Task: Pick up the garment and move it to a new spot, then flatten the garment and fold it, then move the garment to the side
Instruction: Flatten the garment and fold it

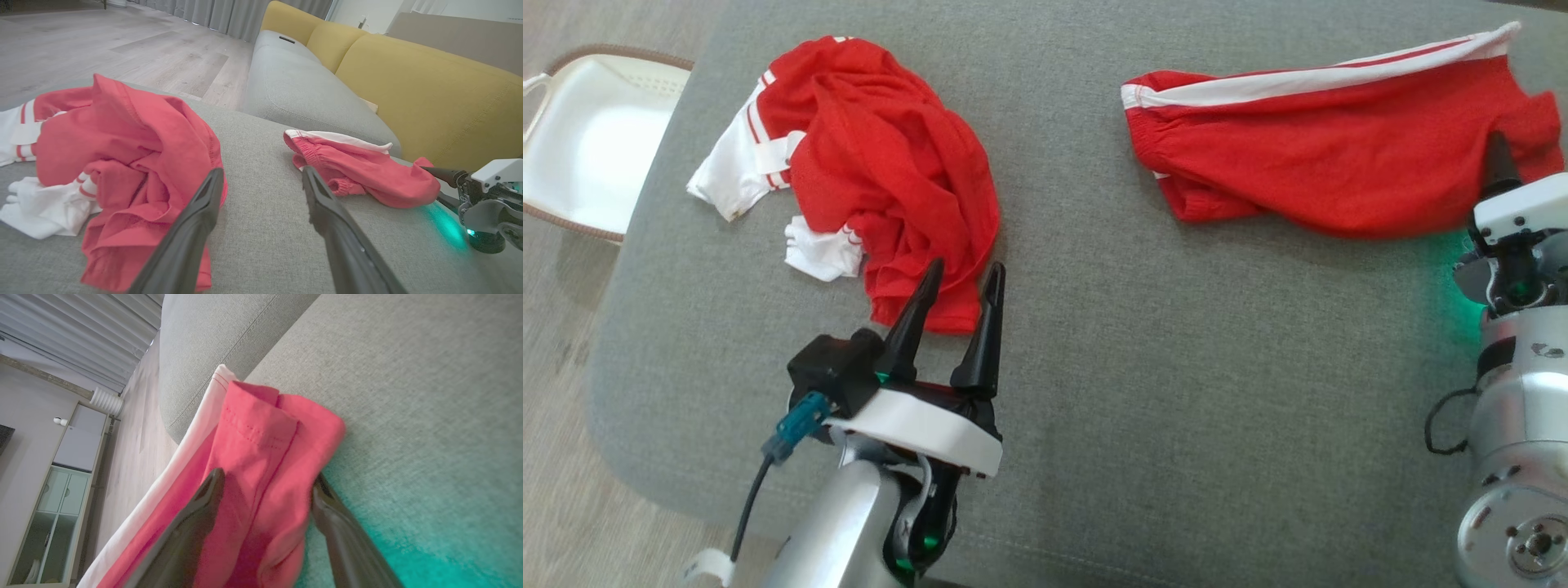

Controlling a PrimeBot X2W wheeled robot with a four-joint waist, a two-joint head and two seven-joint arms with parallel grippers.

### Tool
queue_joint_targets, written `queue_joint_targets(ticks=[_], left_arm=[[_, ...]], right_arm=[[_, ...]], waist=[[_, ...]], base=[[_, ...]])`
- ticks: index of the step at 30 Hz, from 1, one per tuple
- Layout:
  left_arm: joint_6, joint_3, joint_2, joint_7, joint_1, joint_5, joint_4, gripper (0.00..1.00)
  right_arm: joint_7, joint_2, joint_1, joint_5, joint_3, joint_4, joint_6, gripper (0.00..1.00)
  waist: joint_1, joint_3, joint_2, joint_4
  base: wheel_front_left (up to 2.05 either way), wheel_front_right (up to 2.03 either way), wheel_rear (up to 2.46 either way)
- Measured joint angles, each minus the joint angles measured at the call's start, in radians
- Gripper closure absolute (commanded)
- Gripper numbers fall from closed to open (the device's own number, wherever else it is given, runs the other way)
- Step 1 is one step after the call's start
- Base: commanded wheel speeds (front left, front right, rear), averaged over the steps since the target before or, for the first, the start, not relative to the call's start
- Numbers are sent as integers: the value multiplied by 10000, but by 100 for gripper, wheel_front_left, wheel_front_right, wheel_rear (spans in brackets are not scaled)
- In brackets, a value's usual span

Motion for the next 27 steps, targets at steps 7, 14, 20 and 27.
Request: queue_joint_targets(ticks=[7,14,20,27], left_arm=[[2,8,0,0,0,0,0,0],[6,-75,0,0,-5,0,-73,0],[13,-96,0,0,-21,-73,-90,0],[100,-125,0,0,-22,-75,-84,0]], right_arm=[[-2,-119,3,-4,82,33,0,0],[-2,-437,-290,-270,278,173,0,0],[-13,-660,-547,-500,470,337,0,0],[-167,-725,-630,-848,771,602,0,100]], waist=[[0,67,0,112],[0,315,0,181],[0,514,0,267],[0,497,0,278]], base=[[0,0,0],[0,0,0],[0,0,0],[0,0,0]])
